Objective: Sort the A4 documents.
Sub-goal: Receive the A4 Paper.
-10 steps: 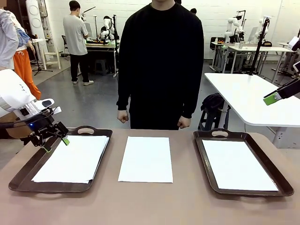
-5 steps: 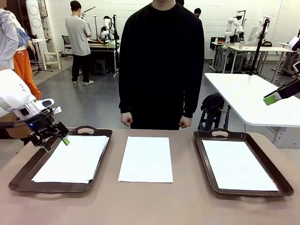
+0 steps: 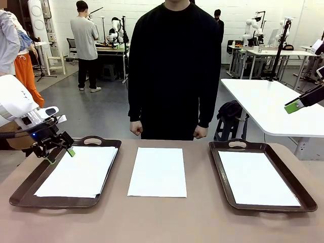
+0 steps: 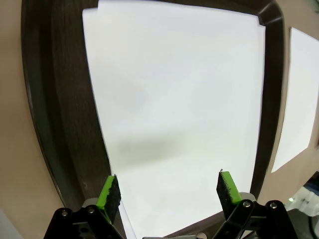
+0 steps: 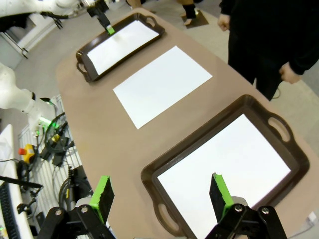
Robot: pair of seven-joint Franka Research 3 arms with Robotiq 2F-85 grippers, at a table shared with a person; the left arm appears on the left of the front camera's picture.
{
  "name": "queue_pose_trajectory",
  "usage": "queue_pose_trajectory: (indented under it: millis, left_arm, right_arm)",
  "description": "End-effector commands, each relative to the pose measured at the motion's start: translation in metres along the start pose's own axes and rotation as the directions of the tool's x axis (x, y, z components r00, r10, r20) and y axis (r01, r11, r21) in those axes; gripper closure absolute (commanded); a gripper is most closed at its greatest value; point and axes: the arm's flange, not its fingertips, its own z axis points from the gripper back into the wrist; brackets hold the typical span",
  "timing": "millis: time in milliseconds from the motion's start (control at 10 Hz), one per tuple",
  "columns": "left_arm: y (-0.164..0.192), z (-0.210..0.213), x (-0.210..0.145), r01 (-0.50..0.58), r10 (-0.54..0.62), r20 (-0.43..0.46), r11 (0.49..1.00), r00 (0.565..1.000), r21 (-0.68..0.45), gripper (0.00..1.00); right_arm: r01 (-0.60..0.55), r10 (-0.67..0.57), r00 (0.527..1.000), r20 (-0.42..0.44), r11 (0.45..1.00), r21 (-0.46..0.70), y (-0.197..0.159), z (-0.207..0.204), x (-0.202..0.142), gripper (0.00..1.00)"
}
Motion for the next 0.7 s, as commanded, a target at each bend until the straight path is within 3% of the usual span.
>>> queue_pose_trajectory:
  millis: [0,300,600]
  left_arm:
    - [-0.035,0.031,0.003,0.209,-0.219,0.102,0.973,0.970,0.099,0.00]
    - [-0.086,0.083,-0.011,0.440,-0.455,0.261,0.890,0.851,0.117,0.00]
    - [-0.126,0.128,-0.031,0.621,-0.625,0.406,0.767,0.667,0.160,0.00]
  right_arm:
    - [-0.004,0.004,1.000,0.002,1.000,0.006,0.000,-0.001,0.000,0.00]
    - [-0.004,0.004,1.000,0.002,1.000,0.006,0.000,-0.001,0.000,0.00]
    - [-0.004,0.004,1.000,0.002,1.000,0.006,0.000,-0.001,0.000,0.00]
